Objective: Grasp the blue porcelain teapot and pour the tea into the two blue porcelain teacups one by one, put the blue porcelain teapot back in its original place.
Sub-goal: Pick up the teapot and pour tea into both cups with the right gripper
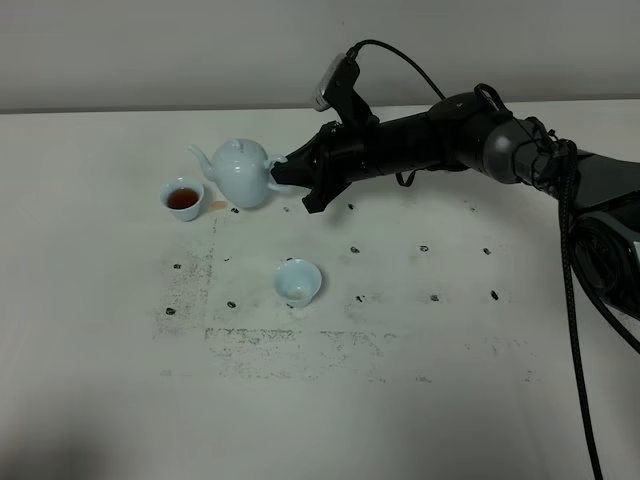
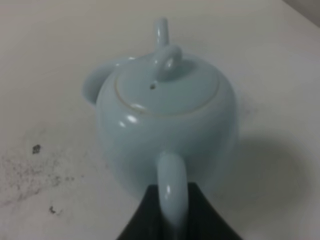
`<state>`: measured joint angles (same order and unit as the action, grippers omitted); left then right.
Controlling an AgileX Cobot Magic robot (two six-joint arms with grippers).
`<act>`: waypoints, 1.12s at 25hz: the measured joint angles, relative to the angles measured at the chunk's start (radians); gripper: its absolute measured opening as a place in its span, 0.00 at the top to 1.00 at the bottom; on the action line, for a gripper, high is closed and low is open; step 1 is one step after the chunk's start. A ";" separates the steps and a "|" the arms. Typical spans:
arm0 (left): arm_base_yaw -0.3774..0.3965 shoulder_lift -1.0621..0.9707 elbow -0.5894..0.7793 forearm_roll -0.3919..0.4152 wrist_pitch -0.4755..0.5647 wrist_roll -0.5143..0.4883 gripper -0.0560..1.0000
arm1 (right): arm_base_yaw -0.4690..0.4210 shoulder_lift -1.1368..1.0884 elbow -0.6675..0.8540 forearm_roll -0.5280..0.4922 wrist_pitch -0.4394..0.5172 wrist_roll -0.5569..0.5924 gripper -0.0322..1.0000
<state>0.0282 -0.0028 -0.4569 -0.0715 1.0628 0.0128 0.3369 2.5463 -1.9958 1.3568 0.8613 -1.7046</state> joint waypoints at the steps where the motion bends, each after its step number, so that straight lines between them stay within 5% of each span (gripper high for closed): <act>1: 0.000 0.000 0.000 0.000 0.000 0.000 0.26 | 0.000 0.000 0.000 0.002 0.000 0.000 0.93; 7: 0.000 0.000 0.000 0.000 0.000 0.000 0.26 | -0.025 -0.029 0.000 -0.026 0.053 0.021 0.93; 19: 0.000 0.000 0.000 0.000 0.000 0.000 0.26 | -0.086 -0.296 0.051 -0.321 0.241 0.319 0.93; 23: 0.000 0.000 0.000 0.000 0.000 0.000 0.26 | -0.098 -0.449 0.261 -0.281 0.180 0.255 0.93; 28: 0.000 0.000 0.000 0.000 0.000 0.000 0.26 | -0.146 -0.653 0.619 -0.077 0.062 0.027 0.93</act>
<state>0.0282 -0.0028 -0.4569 -0.0715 1.0628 0.0128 0.1912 1.8938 -1.3770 1.2802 0.9238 -1.6778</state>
